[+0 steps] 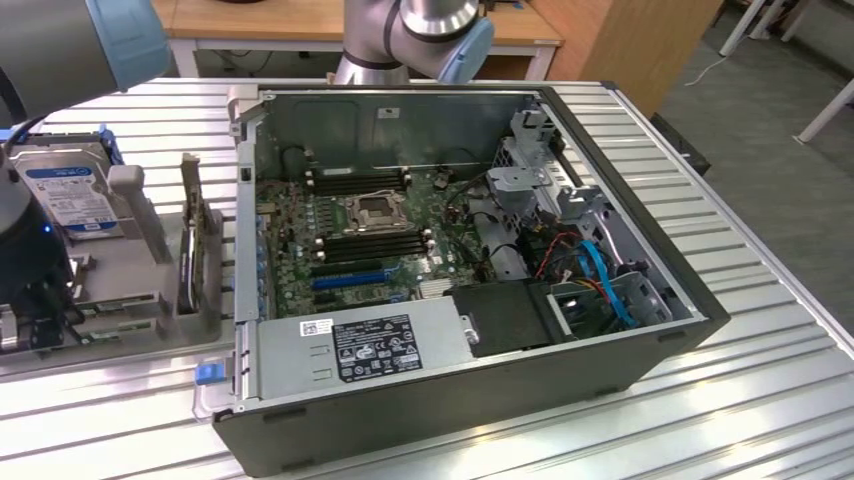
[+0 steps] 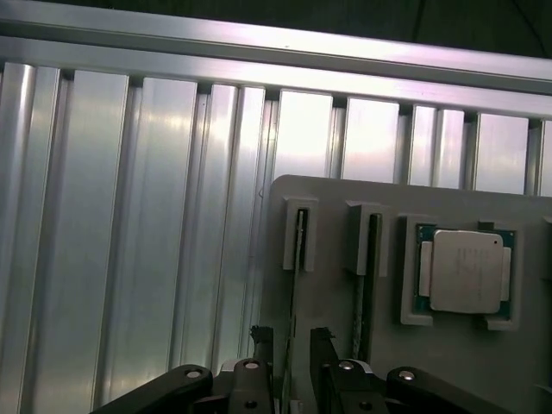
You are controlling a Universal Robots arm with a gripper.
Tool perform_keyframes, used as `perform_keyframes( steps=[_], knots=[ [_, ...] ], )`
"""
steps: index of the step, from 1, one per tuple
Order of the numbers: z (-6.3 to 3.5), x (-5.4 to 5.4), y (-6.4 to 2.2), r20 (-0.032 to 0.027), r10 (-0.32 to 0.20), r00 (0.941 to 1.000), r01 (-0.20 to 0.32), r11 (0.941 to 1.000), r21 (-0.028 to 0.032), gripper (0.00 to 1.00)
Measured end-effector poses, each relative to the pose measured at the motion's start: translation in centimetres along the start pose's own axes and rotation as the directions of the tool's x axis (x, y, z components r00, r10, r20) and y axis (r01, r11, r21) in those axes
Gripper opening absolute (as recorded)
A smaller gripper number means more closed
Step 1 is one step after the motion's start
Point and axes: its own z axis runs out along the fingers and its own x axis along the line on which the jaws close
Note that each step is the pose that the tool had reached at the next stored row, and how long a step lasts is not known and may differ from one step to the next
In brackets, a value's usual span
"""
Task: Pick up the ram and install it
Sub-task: 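Pick up the ram and move it above insertion slot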
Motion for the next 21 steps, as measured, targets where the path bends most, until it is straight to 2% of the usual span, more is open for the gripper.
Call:
perform_keyframes(
  steps=[7, 21],
  knots=[
    [0.03, 0.0, -0.08, 0.0003, 0.0, 1.0, 0.0, 1.0, 0.0003, 0.31],
    [-0.04, 0.2, -2.01, 0.0002, 0.0, 1.0, 0.0, 1.0, -0.0009, 0.31]
  ],
)
